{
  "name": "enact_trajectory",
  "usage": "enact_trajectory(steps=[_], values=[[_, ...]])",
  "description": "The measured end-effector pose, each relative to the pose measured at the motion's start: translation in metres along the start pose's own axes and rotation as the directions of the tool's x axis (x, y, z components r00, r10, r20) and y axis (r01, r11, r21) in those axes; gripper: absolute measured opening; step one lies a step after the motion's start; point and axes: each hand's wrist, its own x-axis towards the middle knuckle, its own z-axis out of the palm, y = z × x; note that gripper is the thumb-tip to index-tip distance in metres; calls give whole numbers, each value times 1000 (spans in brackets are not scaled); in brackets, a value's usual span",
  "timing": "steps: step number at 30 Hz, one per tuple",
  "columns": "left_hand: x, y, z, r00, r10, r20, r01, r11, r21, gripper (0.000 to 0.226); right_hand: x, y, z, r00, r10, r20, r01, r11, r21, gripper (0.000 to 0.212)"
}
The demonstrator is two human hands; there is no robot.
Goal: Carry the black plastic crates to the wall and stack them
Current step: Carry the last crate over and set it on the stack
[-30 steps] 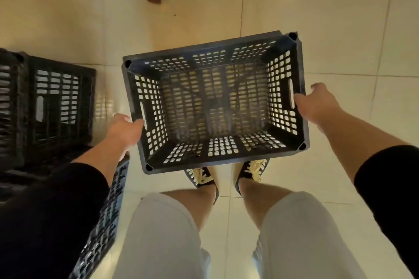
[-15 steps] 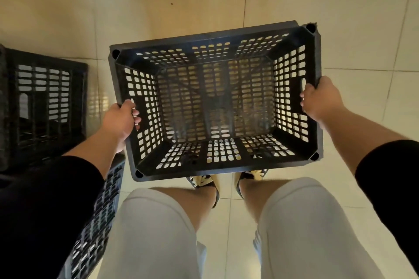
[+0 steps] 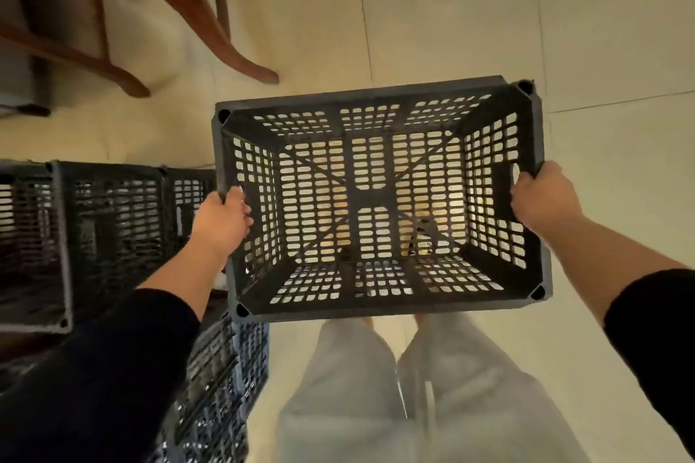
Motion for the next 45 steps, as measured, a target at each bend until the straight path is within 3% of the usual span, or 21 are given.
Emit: enact_trajectory(steps=[9, 17, 24, 38, 45], values=[[-137, 63, -79, 982, 181, 54, -185, 979, 81, 31, -158, 32, -116, 992, 80, -100, -69, 992, 108, 33], [-207, 115, -61, 924, 333, 190, -358, 926, 120, 36, -226, 85, -190, 946, 212, -244, -153, 959, 238, 35], [-271, 199, 15, 845, 455, 283, -510, 844, 166, 33, -220, 144, -259, 901, 337, -273, -222, 899, 377, 34], [-399, 343, 222, 751, 452, 480, -612, 751, 249, 42, -153, 265, -438, 826, 505, -252, -304, 774, 556, 37], [-444, 455, 358, 615, 496, 613, -741, 628, 236, 40, -100, 291, -509, 739, 641, -206, -394, 660, 640, 32]])
